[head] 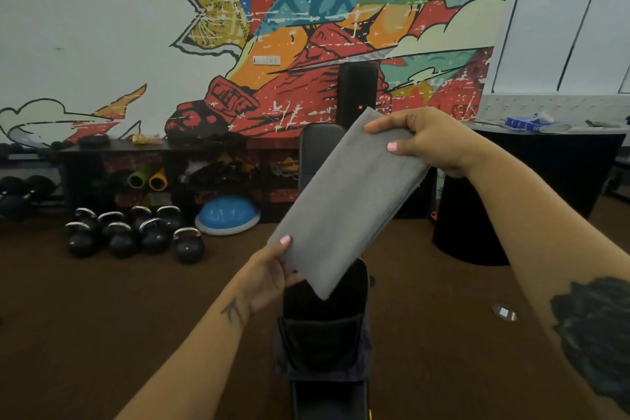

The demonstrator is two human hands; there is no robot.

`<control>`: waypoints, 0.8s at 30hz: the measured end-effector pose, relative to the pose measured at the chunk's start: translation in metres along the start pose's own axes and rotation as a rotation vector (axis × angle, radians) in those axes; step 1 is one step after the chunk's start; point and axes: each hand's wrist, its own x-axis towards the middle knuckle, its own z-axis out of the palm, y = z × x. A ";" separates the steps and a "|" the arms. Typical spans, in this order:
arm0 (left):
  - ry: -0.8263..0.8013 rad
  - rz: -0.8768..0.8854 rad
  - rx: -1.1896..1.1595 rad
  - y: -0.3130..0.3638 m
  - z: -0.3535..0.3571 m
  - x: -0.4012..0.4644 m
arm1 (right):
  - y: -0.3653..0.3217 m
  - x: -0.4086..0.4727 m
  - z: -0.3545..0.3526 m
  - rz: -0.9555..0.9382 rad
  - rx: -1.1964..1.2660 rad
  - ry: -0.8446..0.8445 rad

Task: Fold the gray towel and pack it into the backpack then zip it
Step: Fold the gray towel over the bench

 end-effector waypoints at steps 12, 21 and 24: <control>0.110 -0.098 0.065 -0.006 0.015 0.016 | 0.027 0.001 0.009 0.173 0.074 0.098; -0.007 0.035 0.202 0.015 0.004 0.013 | 0.052 -0.006 0.009 0.331 0.111 -0.009; -0.045 -0.026 0.245 0.024 -0.001 0.012 | 0.061 -0.009 0.009 0.376 0.110 -0.068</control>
